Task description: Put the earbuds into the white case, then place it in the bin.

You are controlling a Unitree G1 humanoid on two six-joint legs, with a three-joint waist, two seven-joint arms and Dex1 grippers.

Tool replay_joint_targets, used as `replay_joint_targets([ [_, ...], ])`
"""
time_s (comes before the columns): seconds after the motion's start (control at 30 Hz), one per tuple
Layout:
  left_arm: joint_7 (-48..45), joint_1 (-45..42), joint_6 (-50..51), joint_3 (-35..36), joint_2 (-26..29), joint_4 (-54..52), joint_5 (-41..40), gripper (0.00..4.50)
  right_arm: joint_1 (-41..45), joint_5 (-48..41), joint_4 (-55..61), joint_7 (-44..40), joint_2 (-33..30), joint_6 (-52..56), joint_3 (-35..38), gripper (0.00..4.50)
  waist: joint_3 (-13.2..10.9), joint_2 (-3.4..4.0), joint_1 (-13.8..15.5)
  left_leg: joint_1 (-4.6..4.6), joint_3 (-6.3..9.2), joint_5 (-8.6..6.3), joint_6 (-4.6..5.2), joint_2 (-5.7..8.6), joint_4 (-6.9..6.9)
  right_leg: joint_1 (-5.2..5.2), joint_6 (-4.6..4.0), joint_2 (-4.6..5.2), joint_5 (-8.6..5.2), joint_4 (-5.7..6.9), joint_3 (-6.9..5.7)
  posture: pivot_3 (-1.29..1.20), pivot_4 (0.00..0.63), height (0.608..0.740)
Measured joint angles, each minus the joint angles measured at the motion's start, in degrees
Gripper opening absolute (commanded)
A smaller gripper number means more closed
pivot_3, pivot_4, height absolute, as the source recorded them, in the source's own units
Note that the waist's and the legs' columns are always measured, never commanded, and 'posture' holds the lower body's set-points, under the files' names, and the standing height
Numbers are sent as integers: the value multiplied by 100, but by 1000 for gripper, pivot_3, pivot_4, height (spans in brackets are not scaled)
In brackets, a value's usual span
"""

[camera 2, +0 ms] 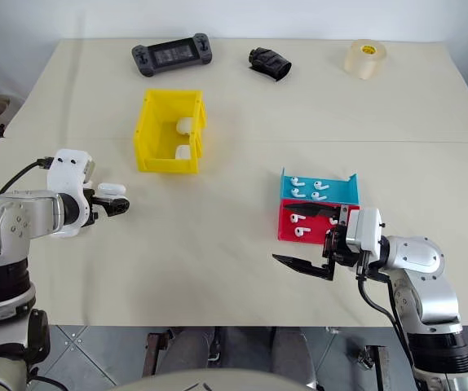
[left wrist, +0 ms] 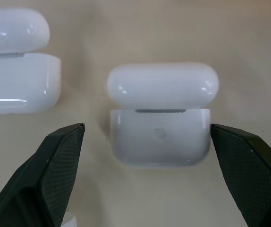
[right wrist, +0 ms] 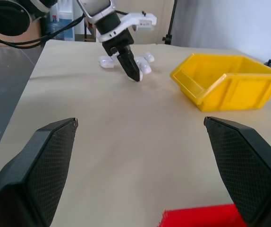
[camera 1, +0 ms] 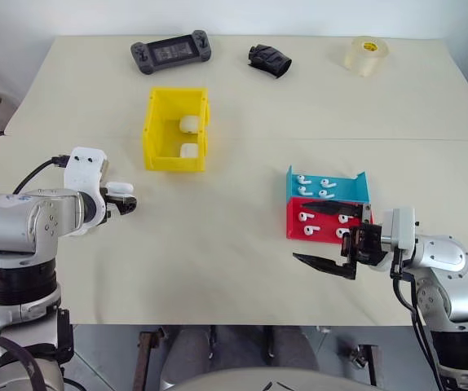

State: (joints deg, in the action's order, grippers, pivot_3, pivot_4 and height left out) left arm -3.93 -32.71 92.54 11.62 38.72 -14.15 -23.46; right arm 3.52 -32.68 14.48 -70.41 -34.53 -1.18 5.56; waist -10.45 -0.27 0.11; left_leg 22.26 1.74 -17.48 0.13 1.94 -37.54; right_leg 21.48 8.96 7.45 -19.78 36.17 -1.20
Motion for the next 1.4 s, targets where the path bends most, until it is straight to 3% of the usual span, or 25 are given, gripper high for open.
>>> replay_joint_targets([
  [0.63, 458, -253, -59, -294, -91, 313, -423, 4484, -226, -2, 206, 359, 149, -8, -66, 4500, 1, -1, 117, -1, 0, 0, 0, 7, -19, -1, 0, 6, 0, 3, 4, 0, 150, 740],
  [0.73, 575, -219, -68, -243, -117, 308, -557, 3893, -224, -1, 206, 361, 150, -9, -73, 4500, 1, -1, 119, -1, 0, 0, 0, 7, -20, -1, 0, 6, 0, 4, 5, 0, 150, 740],
  [0.87, 738, -123, -78, -170, -175, 203, -799, 2783, -189, 0, 206, 361, 150, -9, -74, 4500, 1, -1, 114, -2, 0, 0, 0, 6, -20, -1, 0, 6, 0, 4, 5, 0, 150, 740],
  [1.13, 1050, 101, -67, 115, -257, -57, -1105, 2784, -143, 2, 200, 341, 149, -10, -74, 4500, 1, -1, 109, -2, 0, 0, 0, 6, -19, 0, 0, 5, 0, 4, 5, 0, 150, 740],
  [1.27, 420, 397, -332, 378, -275, -433, -1217, 2784, -100, 3, 181, 316, 139, -9, -70, 4500, 1, -2, 105, 0, -1, -1, -1, 3, -19, 1, 0, 4, 0, -2, 4, 0, 150, 740],
  [1.4, -1295, 1433, -1641, 399, 606, -1273, -1499, 2784, -53, -9, 147, 288, 35, 1, -9, 4500, 1, -1, 29, 1, -6, -3, -5, -3, -5, 1, -1, 4, 0, -23, 4, 0, 150, 740],
])
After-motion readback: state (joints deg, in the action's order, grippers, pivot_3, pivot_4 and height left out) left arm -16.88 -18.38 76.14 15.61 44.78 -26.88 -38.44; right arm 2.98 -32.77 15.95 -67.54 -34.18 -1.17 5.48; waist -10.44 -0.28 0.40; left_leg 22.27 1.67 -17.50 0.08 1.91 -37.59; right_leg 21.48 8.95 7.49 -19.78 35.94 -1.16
